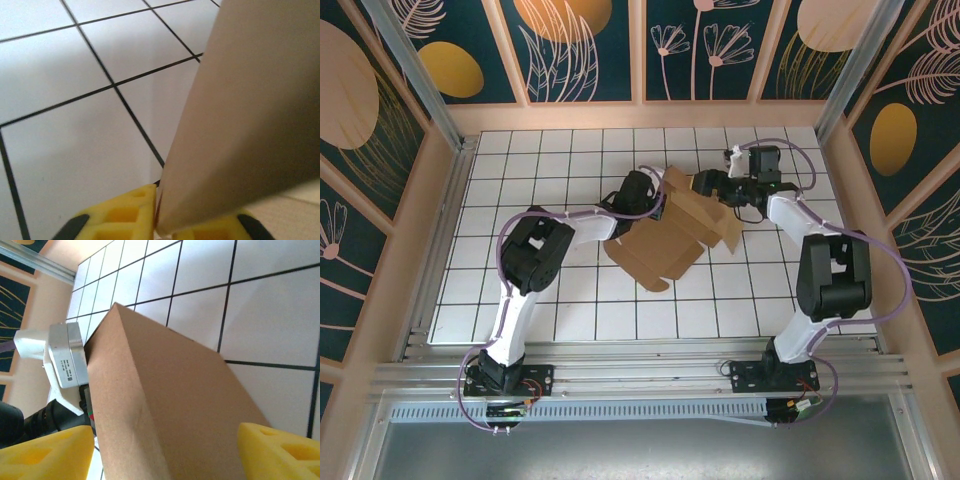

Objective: Fold the paper box

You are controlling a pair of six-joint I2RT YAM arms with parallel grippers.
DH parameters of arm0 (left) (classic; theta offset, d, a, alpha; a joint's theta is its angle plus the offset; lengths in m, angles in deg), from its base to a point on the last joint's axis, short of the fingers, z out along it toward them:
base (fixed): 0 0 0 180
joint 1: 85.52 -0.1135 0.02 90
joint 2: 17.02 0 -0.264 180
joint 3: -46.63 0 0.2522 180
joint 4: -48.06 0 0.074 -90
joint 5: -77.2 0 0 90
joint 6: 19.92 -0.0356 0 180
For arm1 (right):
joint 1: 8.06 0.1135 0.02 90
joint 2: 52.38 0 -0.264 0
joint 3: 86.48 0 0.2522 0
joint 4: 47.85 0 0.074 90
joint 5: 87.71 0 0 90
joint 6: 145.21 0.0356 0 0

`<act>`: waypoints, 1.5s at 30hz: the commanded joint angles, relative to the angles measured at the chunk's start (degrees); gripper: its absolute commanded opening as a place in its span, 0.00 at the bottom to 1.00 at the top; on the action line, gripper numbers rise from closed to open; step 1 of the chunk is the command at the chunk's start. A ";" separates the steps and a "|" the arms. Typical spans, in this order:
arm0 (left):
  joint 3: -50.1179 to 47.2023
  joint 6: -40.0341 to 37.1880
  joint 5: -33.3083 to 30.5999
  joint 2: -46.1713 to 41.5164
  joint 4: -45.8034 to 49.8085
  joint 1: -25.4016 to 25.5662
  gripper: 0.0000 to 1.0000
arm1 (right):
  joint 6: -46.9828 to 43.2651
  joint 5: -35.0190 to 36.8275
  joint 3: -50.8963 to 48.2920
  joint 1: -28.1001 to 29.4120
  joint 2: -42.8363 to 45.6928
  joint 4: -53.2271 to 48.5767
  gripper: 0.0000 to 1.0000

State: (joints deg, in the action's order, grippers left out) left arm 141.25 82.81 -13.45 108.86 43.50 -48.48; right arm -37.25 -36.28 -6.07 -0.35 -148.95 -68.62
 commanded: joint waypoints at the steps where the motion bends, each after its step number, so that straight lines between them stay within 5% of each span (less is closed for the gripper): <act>1: -3.09 3.04 -2.07 -1.97 -0.70 -0.60 0.26 | 1.64 3.16 -0.89 -0.49 3.21 1.56 0.84; 11: -10.67 5.83 -0.52 -10.08 -6.37 -0.58 0.46 | 2.69 7.87 -1.51 -0.41 6.56 3.41 0.87; 14: -14.09 8.23 -0.44 -16.08 -7.34 -0.64 0.55 | 5.51 13.83 0.28 0.00 8.90 -0.07 0.84; 19: -10.06 14.41 -0.87 -23.68 2.74 -1.58 0.54 | 14.89 29.87 1.98 2.93 17.72 -6.53 0.80; 24: 5.45 21.25 17.92 -18.24 17.88 -8.66 0.54 | 28.88 40.05 4.52 9.62 23.32 -23.42 0.80; 28: 21.56 12.43 30.83 -9.40 30.36 -10.19 0.59 | 40.15 37.85 2.73 11.37 23.45 -30.87 0.79; 34: 38.64 6.51 29.13 2.58 41.70 -10.21 0.64 | 43.04 35.10 0.58 12.69 21.19 -24.15 0.80; 38: 41.13 6.90 28.70 6.80 42.23 -10.23 0.66 | 42.64 36.75 -0.19 12.08 18.09 -19.37 0.80; 45: 30.91 14.70 41.37 3.66 28.52 -10.22 0.65 | 46.64 35.62 -4.12 11.25 16.60 -10.88 0.76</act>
State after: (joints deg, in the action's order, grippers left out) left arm 175.68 93.50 21.11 115.70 78.55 -58.51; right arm 7.05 -1.70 -9.13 11.39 -131.99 -84.49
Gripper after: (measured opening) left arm 0.655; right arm 0.762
